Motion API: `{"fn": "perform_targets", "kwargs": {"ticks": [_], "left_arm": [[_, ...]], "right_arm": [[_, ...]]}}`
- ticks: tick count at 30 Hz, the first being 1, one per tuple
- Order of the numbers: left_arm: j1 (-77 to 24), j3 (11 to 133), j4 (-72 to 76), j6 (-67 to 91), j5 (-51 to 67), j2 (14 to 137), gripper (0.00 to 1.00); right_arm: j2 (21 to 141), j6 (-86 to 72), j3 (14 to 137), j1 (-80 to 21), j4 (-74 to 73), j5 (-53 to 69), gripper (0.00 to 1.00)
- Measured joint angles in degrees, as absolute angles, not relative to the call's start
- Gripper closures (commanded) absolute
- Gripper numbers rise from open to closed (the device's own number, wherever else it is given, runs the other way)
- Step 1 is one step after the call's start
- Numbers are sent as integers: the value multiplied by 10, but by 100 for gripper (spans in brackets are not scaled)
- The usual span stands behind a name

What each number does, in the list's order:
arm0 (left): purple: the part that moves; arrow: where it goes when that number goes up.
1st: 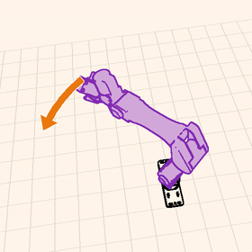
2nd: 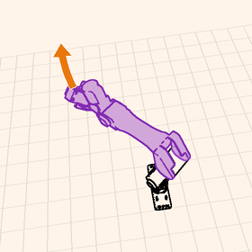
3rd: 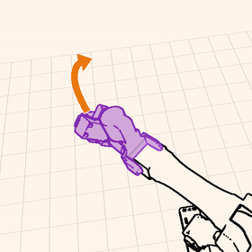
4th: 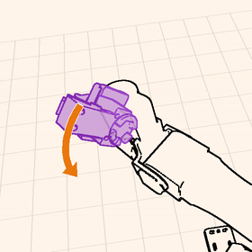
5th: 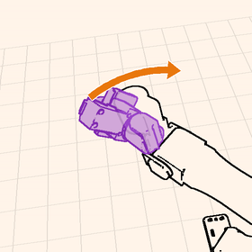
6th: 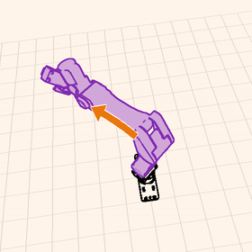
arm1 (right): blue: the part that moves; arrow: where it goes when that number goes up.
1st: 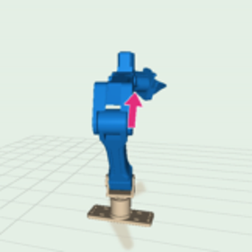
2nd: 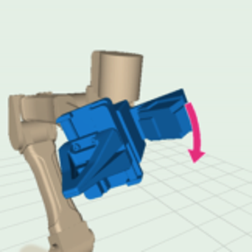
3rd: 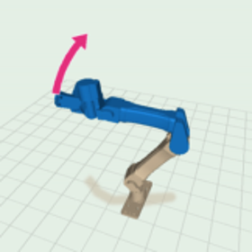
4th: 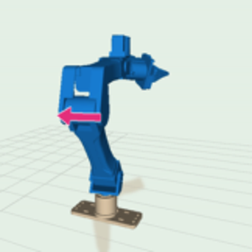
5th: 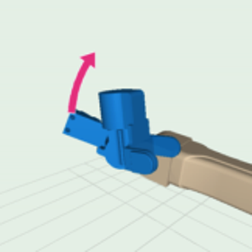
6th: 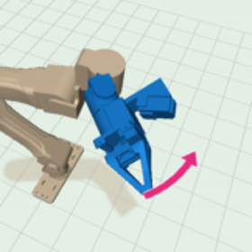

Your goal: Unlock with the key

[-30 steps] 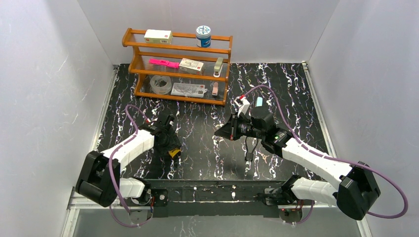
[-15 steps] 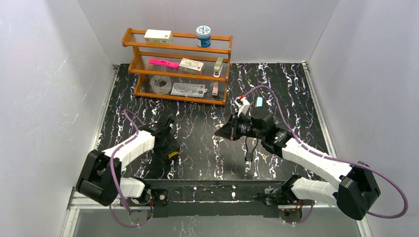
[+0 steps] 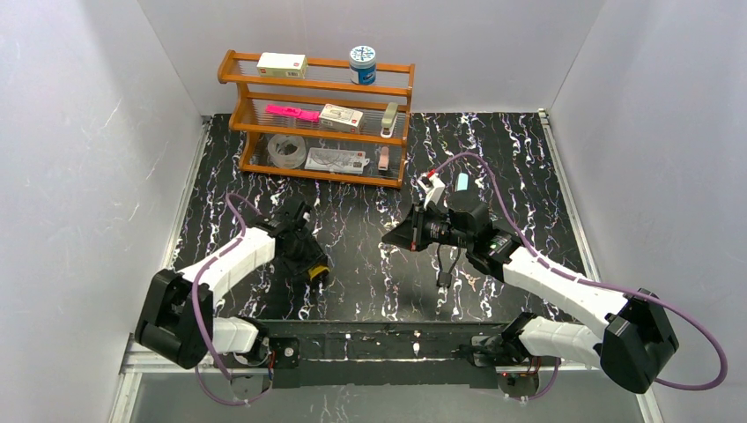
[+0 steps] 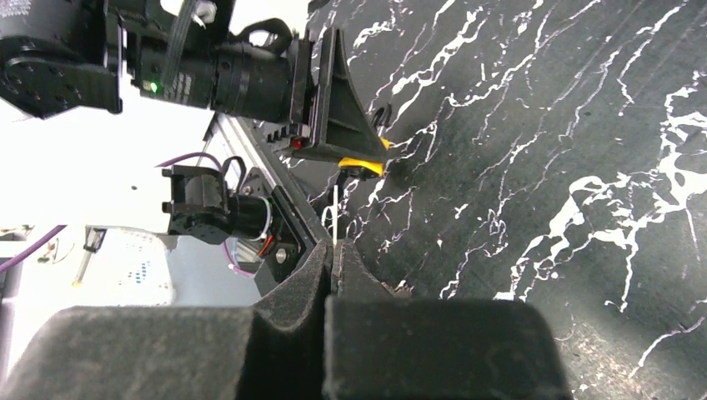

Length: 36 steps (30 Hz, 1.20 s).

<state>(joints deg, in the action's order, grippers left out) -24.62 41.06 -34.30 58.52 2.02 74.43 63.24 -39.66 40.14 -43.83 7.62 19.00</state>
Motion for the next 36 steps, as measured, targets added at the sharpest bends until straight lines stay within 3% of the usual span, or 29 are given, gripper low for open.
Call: {"fn": "perform_targets", "kwargs": {"ticks": [15,36], "left_arm": [[-248,486,-332,599,217,714,78],[-248,489,-300,631,279,699,78]], "right_arm": [[633,-440,358,-438,223,371,99],[636,-389,358,-451,175,361,99]]}}
